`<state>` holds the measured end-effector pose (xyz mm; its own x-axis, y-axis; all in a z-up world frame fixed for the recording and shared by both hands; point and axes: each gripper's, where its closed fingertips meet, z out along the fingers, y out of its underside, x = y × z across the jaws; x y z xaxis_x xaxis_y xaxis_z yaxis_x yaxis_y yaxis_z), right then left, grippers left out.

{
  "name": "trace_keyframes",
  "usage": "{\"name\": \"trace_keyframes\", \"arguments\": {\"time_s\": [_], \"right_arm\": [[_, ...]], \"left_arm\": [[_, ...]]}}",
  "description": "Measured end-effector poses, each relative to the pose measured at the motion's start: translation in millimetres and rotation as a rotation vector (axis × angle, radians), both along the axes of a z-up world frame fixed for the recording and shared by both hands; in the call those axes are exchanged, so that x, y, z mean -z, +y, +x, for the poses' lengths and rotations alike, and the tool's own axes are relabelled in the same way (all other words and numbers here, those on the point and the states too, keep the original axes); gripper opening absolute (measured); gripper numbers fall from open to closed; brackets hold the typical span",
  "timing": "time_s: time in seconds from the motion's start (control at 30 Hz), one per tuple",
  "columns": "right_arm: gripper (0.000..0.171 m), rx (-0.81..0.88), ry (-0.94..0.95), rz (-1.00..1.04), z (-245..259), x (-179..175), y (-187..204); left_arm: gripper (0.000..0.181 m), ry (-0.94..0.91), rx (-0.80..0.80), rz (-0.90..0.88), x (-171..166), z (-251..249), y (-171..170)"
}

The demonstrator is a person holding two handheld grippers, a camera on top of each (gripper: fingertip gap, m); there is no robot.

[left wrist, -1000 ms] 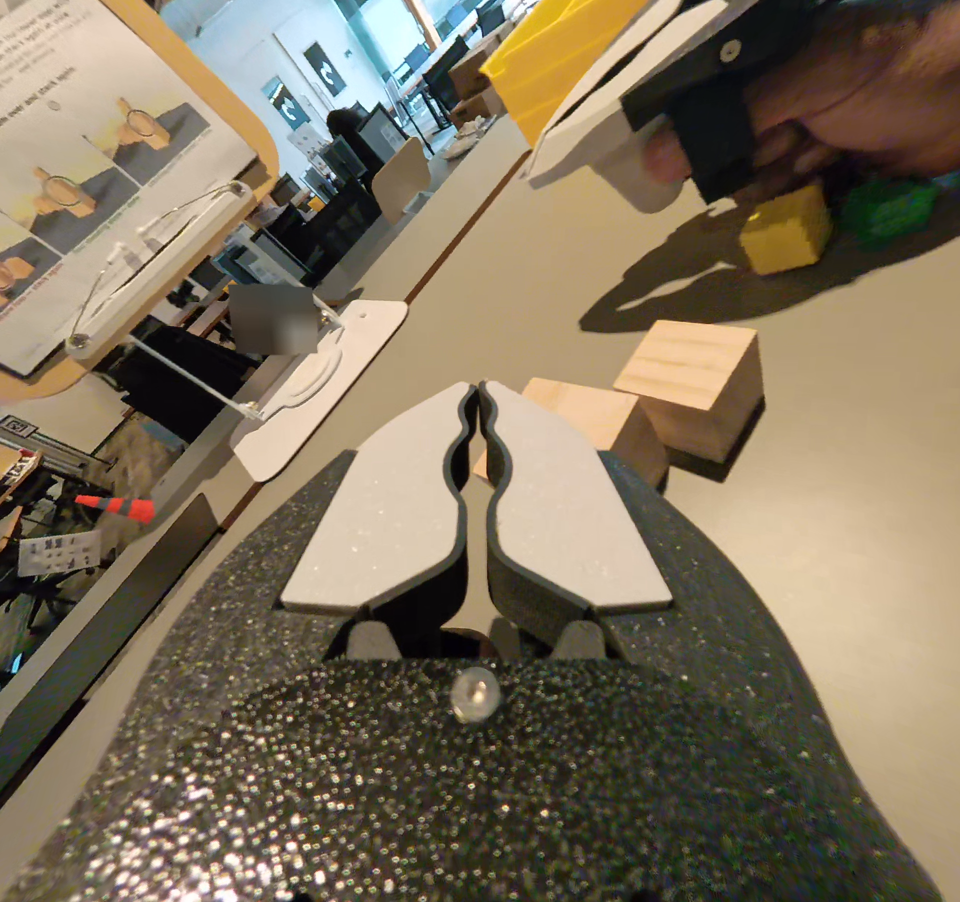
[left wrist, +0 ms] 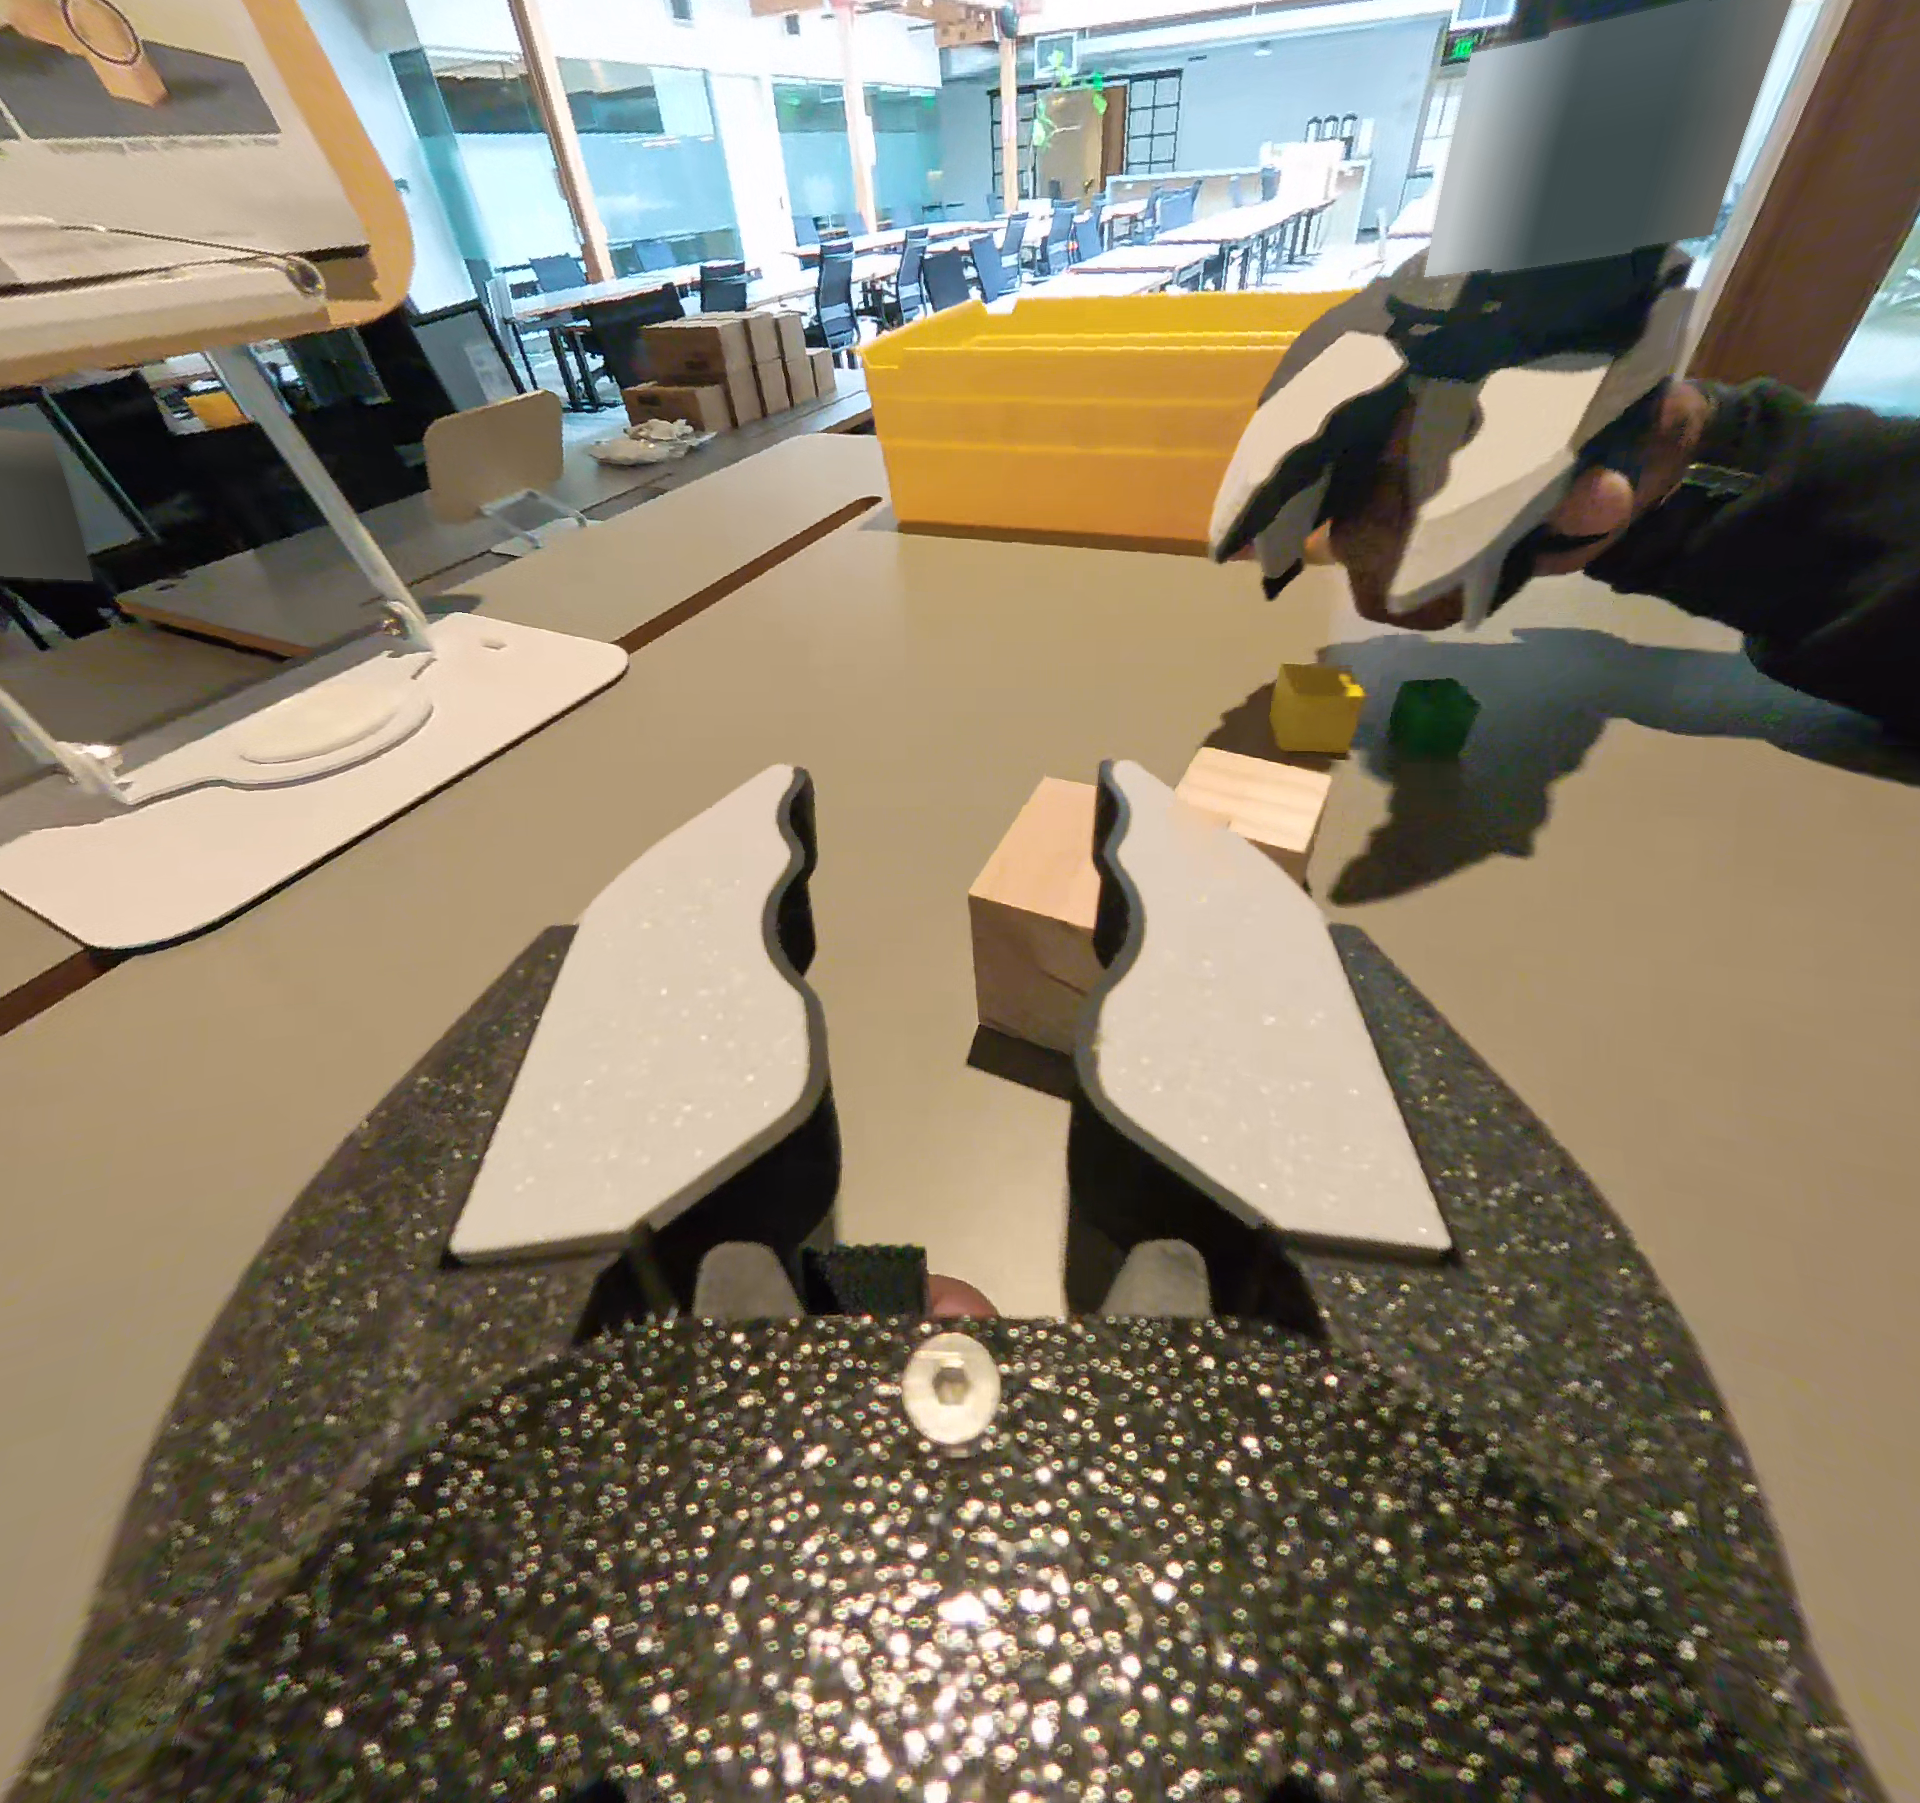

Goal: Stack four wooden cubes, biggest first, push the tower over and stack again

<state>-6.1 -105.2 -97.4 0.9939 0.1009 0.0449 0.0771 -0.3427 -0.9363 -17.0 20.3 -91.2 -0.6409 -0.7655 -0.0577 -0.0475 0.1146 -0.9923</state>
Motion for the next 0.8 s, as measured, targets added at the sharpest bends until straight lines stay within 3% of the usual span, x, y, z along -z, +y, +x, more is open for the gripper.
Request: {"name": "trace_keyframes", "arguments": {"time_s": [0.03, 0.33, 0.8], "right_arm": [[0.052, -0.007, -0.006, -0.030, -4.3, -0.8, 1.6], [0.079, -0.100, -0.128, -0.445, -27.7, 25.2, 6.1], [0.079, -0.143, -0.177, -0.726, -22.8, 59.5, 24.9]], "left_arm": [[0.052, 0.002, -0.001, -0.008, -0.5, 0.2, 0.9], [0.056, 0.020, -0.022, 0.004, 2.4, 3.0, 1.8], [0.051, 0.025, -0.021, 0.059, 7.9, 2.5, -2.6]]}}
